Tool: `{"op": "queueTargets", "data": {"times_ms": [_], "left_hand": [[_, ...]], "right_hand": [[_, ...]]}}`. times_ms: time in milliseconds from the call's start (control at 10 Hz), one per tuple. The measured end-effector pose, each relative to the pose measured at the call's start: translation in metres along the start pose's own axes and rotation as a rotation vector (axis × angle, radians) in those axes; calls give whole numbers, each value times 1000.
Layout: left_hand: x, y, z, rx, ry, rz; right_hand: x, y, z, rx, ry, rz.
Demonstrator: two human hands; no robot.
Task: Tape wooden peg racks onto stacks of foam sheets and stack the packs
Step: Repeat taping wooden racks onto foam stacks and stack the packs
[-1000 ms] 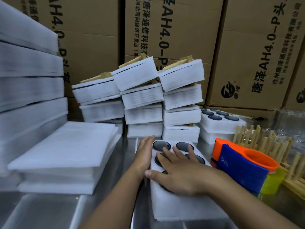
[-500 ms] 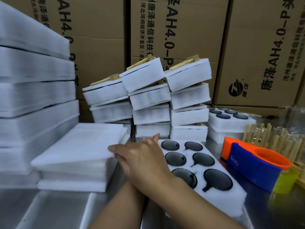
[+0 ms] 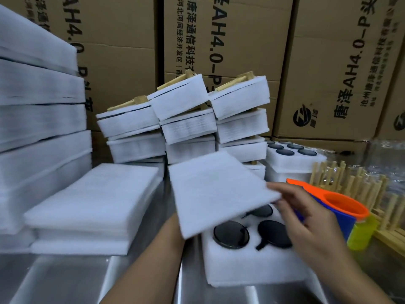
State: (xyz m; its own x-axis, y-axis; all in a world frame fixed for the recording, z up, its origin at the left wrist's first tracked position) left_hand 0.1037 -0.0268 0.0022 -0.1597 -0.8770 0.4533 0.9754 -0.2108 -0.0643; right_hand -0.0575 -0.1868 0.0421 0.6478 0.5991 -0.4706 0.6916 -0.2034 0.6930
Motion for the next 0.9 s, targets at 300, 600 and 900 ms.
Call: {"op": "queueTargets", "data": {"times_ms": [300, 600, 900], "left_hand": [[4, 12, -8, -4, -7, 30], [5, 0, -3, -35, 27, 27], [2, 3, -6, -65, -22, 32]], "right_hand": [[-29, -39, 49, 92, -17, 20], [-24, -41, 49, 96, 52, -40], [-25, -40, 41, -22, 15, -15]]}}
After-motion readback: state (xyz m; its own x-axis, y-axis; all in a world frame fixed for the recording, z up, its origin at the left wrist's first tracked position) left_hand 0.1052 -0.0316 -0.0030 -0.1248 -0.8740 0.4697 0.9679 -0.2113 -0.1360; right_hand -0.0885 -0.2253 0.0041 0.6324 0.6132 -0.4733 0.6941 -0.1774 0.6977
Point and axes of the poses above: each hand's wrist, its own y-axis towards the middle knuckle, its own x-axis out of the palm, z = x × y, the point moved 4 cm from there along y, towards the middle knuckle, and after that the axes turned 8 degrees about -y, right-handed, at the moved point
